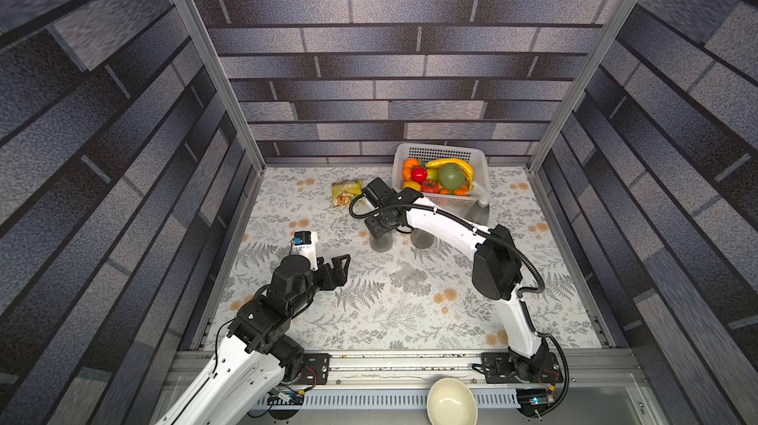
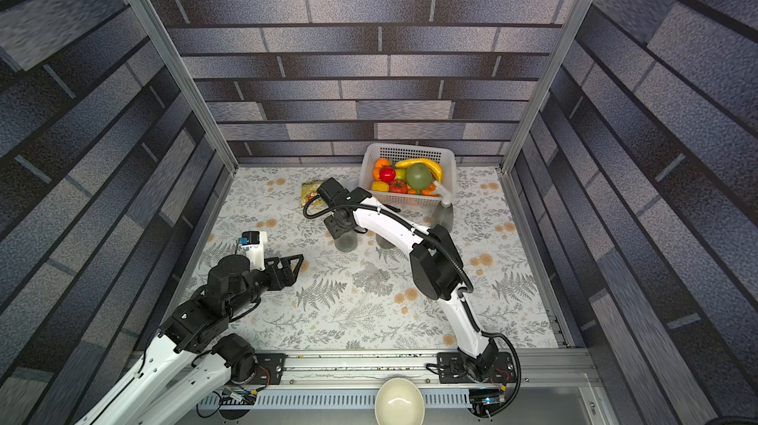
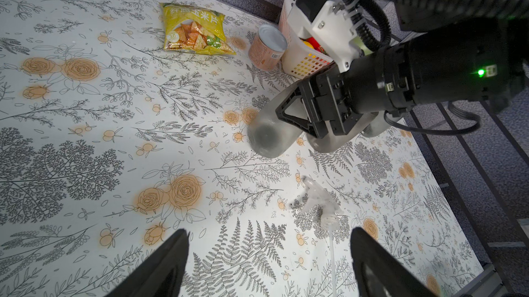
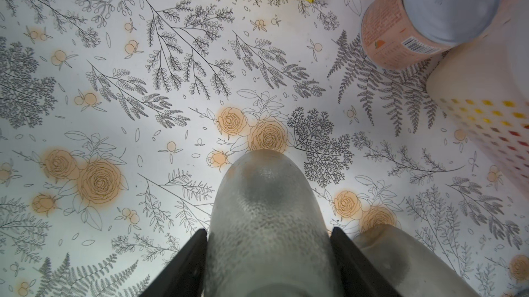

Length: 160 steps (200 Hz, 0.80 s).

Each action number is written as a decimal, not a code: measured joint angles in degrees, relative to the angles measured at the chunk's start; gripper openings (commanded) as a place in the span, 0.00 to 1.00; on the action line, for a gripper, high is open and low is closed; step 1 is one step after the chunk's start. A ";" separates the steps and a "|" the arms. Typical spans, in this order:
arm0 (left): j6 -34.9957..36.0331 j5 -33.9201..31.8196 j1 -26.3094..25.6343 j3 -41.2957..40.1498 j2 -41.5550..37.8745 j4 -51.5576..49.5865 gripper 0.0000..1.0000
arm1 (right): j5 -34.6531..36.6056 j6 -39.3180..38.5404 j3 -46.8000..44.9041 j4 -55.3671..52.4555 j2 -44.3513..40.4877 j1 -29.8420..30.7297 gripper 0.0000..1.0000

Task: Attach spray nozzles to spray bottles
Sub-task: Pick up the spray bottle from the center of the board.

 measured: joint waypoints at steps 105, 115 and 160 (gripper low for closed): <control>1.44 -1.22 0.70 -0.26 -0.22 1.36 1.00 | -1.51 0.17 -7.06 4.24 -9.60 0.00 0.58; 1.64 -1.51 0.70 -0.26 -0.22 1.90 1.00 | -1.66 0.20 -7.52 4.61 -11.72 0.00 0.58; 4.42 -2.23 0.70 -0.11 0.17 5.46 0.99 | -3.17 1.60 -8.81 4.33 -20.65 0.00 0.58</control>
